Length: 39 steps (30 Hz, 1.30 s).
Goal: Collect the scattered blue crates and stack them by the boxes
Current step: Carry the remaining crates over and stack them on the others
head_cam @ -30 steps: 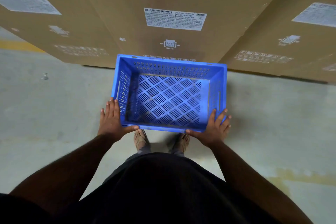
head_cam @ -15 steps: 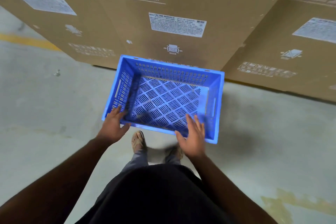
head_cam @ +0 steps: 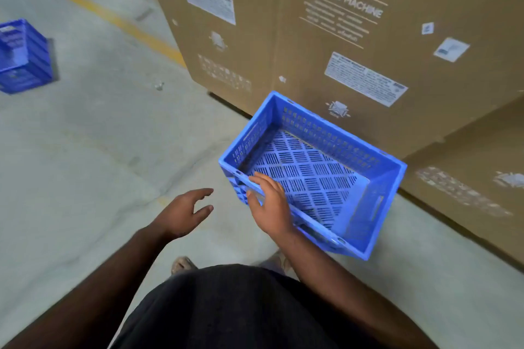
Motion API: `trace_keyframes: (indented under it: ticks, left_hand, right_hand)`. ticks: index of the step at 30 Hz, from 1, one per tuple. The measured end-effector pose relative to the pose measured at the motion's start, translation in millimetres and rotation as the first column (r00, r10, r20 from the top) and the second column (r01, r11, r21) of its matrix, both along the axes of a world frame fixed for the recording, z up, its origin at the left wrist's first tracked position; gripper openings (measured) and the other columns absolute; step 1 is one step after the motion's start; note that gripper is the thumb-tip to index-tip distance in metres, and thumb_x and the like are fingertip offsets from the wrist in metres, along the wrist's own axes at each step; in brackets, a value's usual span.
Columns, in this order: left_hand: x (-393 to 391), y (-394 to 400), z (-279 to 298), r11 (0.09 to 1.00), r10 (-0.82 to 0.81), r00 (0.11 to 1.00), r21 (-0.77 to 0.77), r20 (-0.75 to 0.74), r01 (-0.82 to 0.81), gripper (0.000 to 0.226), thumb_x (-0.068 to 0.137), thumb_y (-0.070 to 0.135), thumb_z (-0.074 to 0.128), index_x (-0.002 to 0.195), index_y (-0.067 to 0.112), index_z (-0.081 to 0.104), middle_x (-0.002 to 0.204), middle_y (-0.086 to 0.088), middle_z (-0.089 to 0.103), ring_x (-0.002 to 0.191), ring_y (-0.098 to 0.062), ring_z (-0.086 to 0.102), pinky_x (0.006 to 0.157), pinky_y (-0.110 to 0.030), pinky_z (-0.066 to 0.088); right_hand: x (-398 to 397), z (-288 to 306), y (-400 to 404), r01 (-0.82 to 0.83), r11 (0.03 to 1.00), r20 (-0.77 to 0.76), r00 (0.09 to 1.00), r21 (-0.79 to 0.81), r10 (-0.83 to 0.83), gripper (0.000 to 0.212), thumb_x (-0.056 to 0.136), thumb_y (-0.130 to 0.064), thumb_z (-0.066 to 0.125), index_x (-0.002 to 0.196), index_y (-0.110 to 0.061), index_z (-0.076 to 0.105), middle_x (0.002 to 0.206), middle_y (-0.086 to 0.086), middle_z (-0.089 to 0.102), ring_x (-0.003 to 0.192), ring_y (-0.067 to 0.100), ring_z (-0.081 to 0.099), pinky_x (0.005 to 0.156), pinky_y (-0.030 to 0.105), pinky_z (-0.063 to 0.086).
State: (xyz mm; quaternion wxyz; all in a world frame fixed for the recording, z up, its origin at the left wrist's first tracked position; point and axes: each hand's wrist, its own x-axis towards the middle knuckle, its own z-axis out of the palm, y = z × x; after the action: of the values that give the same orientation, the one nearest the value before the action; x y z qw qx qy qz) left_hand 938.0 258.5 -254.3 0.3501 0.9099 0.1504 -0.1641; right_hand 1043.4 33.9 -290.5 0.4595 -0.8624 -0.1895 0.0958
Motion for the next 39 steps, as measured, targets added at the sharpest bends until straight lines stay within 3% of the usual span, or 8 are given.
trace_keyframes:
  ticks: [4, 7, 11, 18, 24, 28, 33, 39]
  left_hand:
    - [-45, 46, 1, 0.971, 0.197, 0.98, -0.14, 0.012, -0.193, 0.032, 0.097, 0.038, 0.062, 0.124, 0.048, 0.048, 0.129, 0.019, 0.061, 0.12, -0.001, 0.059, 0.097, -0.022, 0.044]
    - [-86, 87, -2, 0.92, 0.322, 0.947, -0.244, 0.021, -0.307, 0.029, 0.096, 0.037, 0.064, 0.124, 0.043, 0.055, 0.125, 0.016, 0.067, 0.115, 0.002, 0.062, 0.101, -0.025, 0.047]
    - [-158, 157, -4, 0.861, 0.432, 0.902, -0.301, 0.003, -0.411, 0.028, 0.097, 0.033, 0.064, 0.123, 0.039, 0.058, 0.124, 0.012, 0.068, 0.11, 0.003, 0.064, 0.095, -0.021, 0.048]
    - [-249, 262, 15, 0.729, 0.634, 0.773, -0.345, 0.016, -0.591, 0.025, 0.097, 0.027, 0.064, 0.118, 0.038, 0.058, 0.123, 0.005, 0.07, 0.111, -0.006, 0.067, 0.101, -0.031, 0.05]
    - [-278, 360, 19, 0.553, 0.801, 0.597, -0.429, 0.037, -0.715, 0.019, 0.091, 0.034, 0.067, 0.109, 0.043, 0.064, 0.119, 0.007, 0.073, 0.113, -0.007, 0.067, 0.105, -0.037, 0.05]
    - [-284, 427, 11, 0.499, 0.836, 0.549, -0.432, 0.013, -0.751, 0.023, 0.096, 0.024, 0.066, 0.118, 0.031, 0.065, 0.121, 0.003, 0.072, 0.114, -0.007, 0.067, 0.107, -0.037, 0.049]
    - [-287, 541, -9, 0.431, 0.881, 0.473, -0.397, -0.01, -0.81, 0.021, 0.096, 0.025, 0.066, 0.115, 0.035, 0.066, 0.118, 0.006, 0.073, 0.112, -0.006, 0.067, 0.106, -0.038, 0.05]
    - [-280, 693, 7, 0.298, 0.944, 0.329, -0.382, -0.016, -0.875, 0.021, 0.096, 0.024, 0.066, 0.116, 0.03, 0.067, 0.116, 0.007, 0.073, 0.111, -0.006, 0.067, 0.107, -0.035, 0.049]
  right_hand:
    - [-20, 13, 66, -0.151, 0.989, -0.054, 0.987, 0.004, 0.151, 0.033, 0.091, -0.029, 0.063, 0.123, -0.021, 0.066, 0.127, -0.008, 0.066, 0.119, 0.011, 0.06, 0.107, 0.028, 0.044]
    - [-44, 20, 121, -0.254, 0.967, -0.174, 0.952, 0.002, 0.25, 0.032, 0.091, -0.027, 0.064, 0.123, -0.027, 0.066, 0.126, -0.013, 0.065, 0.106, 0.005, 0.063, 0.096, 0.027, 0.051]
    - [-92, 26, 202, -0.272, 0.962, -0.291, 0.92, 0.014, 0.264, 0.028, 0.093, -0.021, 0.064, 0.12, -0.027, 0.069, 0.123, -0.012, 0.067, 0.099, 0.0, 0.064, 0.093, 0.029, 0.055]
    - [-147, 41, 323, -0.401, 0.915, -0.35, 0.863, -0.035, 0.365, 0.026, 0.094, -0.019, 0.065, 0.12, -0.023, 0.07, 0.117, -0.012, 0.069, 0.089, -0.012, 0.061, 0.078, 0.003, 0.043]
    - [-161, 43, 433, -0.497, 0.868, -0.391, 0.801, -0.013, 0.453, 0.027, 0.095, -0.019, 0.065, 0.121, -0.024, 0.07, 0.12, -0.014, 0.069, 0.089, -0.011, 0.062, 0.075, 0.001, 0.043]
    - [-160, 28, 518, -0.533, 0.846, -0.408, 0.773, -0.002, 0.486, 0.026, 0.095, -0.02, 0.065, 0.12, -0.024, 0.07, 0.121, -0.013, 0.069, 0.095, -0.004, 0.063, 0.073, 0.001, 0.043]
    - [-150, 13, 651, -0.586, 0.81, -0.443, 0.716, 0.037, 0.539, 0.024, 0.097, -0.026, 0.064, 0.121, -0.027, 0.069, 0.12, -0.018, 0.067, 0.095, -0.005, 0.063, 0.076, 0.002, 0.043]
    - [-135, 35, 822, -0.696, 0.714, -0.454, 0.612, 0.081, 0.648, 0.024, 0.096, -0.029, 0.066, 0.119, -0.024, 0.07, 0.116, -0.017, 0.07, 0.088, -0.011, 0.062, 0.077, 0.003, 0.044]
